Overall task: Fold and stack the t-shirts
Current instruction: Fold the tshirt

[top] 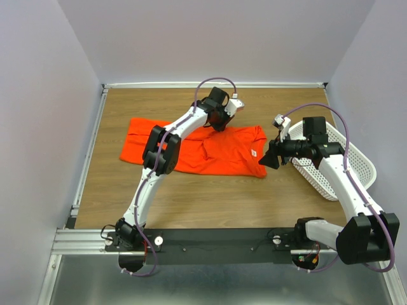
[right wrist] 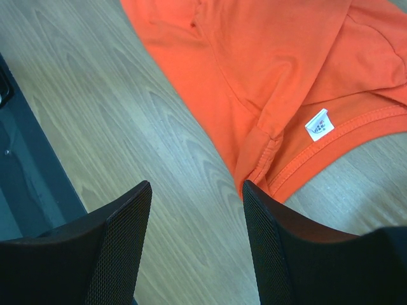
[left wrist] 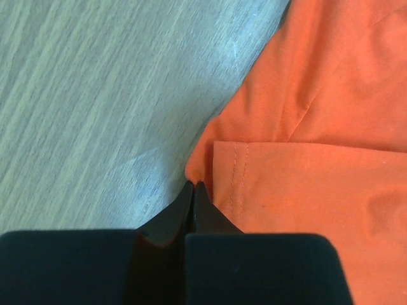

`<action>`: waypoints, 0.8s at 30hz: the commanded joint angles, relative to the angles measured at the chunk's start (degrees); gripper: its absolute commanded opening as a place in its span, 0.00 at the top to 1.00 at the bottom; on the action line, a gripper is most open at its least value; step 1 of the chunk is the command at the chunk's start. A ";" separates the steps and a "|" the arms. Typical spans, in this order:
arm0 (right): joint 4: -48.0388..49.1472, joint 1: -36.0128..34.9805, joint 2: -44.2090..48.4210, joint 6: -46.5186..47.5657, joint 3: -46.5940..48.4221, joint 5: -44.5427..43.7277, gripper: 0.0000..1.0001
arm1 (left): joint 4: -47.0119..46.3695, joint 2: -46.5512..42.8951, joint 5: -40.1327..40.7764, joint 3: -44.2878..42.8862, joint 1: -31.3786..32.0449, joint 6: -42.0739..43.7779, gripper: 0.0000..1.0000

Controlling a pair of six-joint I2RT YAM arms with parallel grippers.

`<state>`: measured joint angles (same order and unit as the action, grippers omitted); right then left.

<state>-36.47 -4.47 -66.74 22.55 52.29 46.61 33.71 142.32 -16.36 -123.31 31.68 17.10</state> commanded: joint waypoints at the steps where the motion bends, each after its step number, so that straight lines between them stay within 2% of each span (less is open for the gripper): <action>1: 0.61 0.43 0.29 -0.13 -1.05 1.64 0.33 | -0.66 1.91 4.31 -0.79 -1.00 -3.37 1.00; 3: 0.70 0.43 0.38 -0.22 -0.97 1.73 0.33 | -1.45 1.56 4.93 -2.19 -2.67 -6.10 1.00; 7: 0.70 0.34 0.56 -0.22 -1.05 1.64 0.33 | -4.61 1.55 4.58 -4.83 -10.12 -18.73 1.00; 11: 0.70 0.43 0.56 -0.22 -1.14 1.55 0.33 | -4.71 2.96 4.49 -7.21 -14.53 -25.96 1.00; 15: 0.61 0.34 0.47 -0.13 -1.14 1.47 0.33 | -6.02 3.05 5.99 -4.85 -20.15 -34.22 1.00; 17: 0.61 0.34 0.29 -0.05 -1.32 1.55 0.33 | -8.65 1.91 4.33 -2.83 -21.31 -34.86 1.00; 18: 0.70 0.34 0.03 0.22 -1.40 1.64 0.33 | -9.80 0.25 3.19 -0.82 -21.75 -34.94 0.95; 19: 0.61 0.34 -0.06 0.31 -1.49 1.73 0.33 | -11.20 -0.55 2.05 -0.19 -21.92 -34.60 0.74; 21: 0.43 0.34 -0.32 1.00 -1.75 3.12 0.33 | -11.30 -3.00 1.68 0.08 -22.01 -33.81 0.61; 24: -0.44 -0.71 -0.67 4.85 -2.46 7.95 0.32 | -10.95 -7.47 4.13 0.43 -22.19 -33.01 0.52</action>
<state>-36.36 -4.47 -66.76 23.20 51.09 48.42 24.88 143.44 -12.49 -123.17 7.77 -15.07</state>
